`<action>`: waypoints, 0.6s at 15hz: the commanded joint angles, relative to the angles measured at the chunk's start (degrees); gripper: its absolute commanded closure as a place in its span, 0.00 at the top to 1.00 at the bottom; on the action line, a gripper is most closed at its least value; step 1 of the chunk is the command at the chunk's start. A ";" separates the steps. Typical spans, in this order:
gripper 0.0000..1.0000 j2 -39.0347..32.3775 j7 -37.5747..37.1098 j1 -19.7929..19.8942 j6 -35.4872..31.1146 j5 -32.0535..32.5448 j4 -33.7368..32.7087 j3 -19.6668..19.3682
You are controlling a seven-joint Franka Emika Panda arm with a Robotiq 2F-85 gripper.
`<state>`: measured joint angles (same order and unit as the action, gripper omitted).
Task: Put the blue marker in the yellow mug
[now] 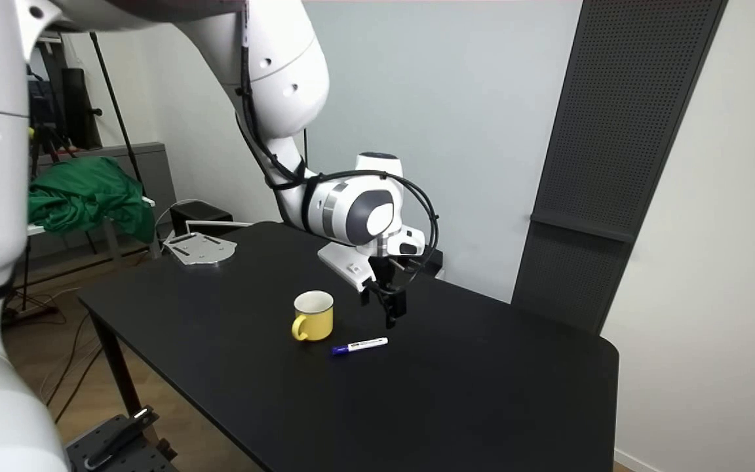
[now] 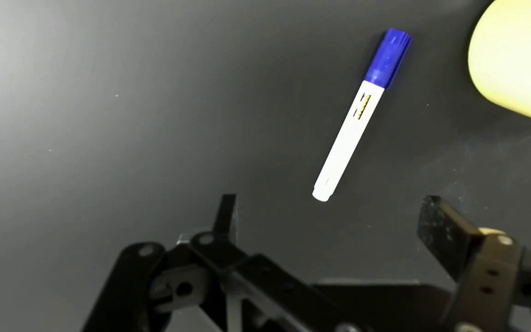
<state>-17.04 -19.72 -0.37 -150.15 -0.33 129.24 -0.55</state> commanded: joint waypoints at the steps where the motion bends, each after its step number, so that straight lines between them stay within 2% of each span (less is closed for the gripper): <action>1: 1.00 -4.09 -1.64 -1.77 -2.44 -3.98 -2.67 -0.03; 9: 1.00 -10.20 -1.20 -3.50 -8.34 -9.85 -2.61 0.16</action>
<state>-25.13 -19.74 -3.36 -157.66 -8.32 128.15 -0.37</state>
